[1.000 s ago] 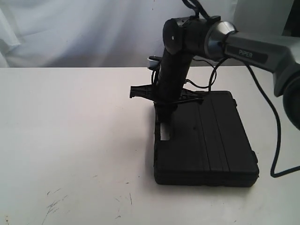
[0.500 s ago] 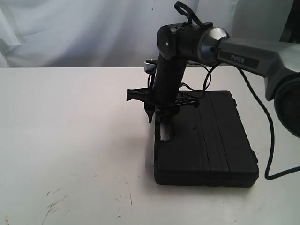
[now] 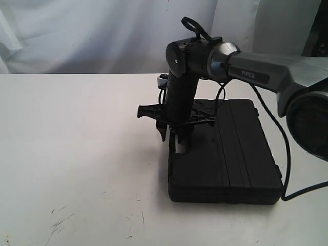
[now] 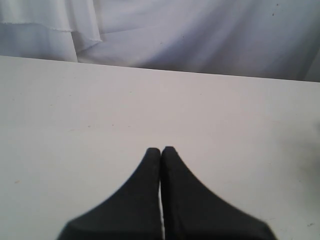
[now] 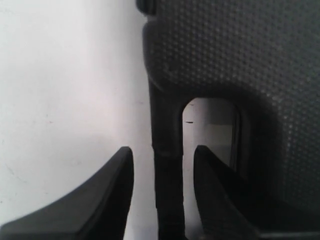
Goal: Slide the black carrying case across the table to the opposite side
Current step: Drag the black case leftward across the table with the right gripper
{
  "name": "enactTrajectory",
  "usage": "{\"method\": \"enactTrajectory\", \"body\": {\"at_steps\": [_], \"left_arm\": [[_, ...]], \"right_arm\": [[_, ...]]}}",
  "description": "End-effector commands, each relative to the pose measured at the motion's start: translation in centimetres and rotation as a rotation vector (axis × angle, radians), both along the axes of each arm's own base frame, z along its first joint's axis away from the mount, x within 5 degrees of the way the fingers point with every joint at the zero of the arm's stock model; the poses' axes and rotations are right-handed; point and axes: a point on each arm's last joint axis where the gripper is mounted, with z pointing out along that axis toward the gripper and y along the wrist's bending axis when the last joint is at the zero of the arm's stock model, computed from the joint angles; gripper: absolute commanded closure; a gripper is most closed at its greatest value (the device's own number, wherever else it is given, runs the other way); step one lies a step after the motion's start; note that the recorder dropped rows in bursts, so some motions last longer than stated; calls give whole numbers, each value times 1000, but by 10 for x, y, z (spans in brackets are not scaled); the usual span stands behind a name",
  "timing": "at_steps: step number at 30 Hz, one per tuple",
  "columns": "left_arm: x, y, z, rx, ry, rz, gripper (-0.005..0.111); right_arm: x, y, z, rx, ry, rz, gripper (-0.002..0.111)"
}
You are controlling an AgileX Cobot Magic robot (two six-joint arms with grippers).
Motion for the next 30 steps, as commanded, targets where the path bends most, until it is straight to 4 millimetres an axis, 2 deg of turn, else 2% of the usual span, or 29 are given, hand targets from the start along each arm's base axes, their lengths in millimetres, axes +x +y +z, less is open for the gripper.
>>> {"method": "enactTrajectory", "body": {"at_steps": [1, 6, 20, 30], "left_arm": [[0, 0, -1, -3, -7, 2, 107], [0, 0, -1, -3, -7, 2, 107], [0, 0, -1, -3, -7, 2, 107], [0, 0, -1, -3, -7, 2, 107]], "right_arm": [[0, 0, -1, -18, -5, -6, 71], [0, 0, -3, -22, 0, -6, 75], [-5, 7, -9, -27, 4, 1, 76], [-7, 6, -9, -41, 28, 1, 106]]}}
